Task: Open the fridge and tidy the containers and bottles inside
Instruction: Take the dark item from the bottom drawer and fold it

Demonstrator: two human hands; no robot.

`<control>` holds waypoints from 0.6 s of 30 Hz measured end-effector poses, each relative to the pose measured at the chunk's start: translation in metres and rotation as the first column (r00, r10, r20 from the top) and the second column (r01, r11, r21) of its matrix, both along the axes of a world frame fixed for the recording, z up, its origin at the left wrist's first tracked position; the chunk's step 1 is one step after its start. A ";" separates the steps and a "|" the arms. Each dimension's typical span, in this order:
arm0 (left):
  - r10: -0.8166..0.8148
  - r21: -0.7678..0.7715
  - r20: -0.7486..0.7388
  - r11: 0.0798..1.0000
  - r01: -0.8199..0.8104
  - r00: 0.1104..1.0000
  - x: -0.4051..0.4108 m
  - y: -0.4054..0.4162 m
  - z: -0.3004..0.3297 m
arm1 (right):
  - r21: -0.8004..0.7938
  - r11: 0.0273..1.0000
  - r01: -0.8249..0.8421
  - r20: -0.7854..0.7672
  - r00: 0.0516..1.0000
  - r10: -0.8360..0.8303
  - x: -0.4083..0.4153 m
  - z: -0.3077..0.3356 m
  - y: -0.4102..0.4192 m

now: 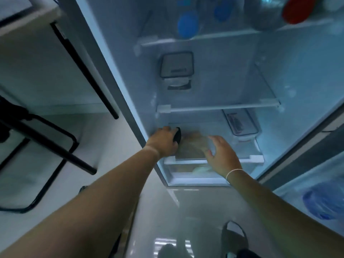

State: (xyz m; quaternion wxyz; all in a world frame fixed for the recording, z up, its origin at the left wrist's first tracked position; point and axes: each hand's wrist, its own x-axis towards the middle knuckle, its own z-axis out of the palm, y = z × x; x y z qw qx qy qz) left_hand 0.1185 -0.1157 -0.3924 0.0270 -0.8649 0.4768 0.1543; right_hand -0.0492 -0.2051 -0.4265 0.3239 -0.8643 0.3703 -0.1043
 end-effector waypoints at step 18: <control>0.423 -0.045 -0.458 0.867 -0.496 0.782 0.053 -0.063 -0.128 | 0.746 0.632 0.211 0.047 0.930 -0.366 0.132 -0.120 -0.031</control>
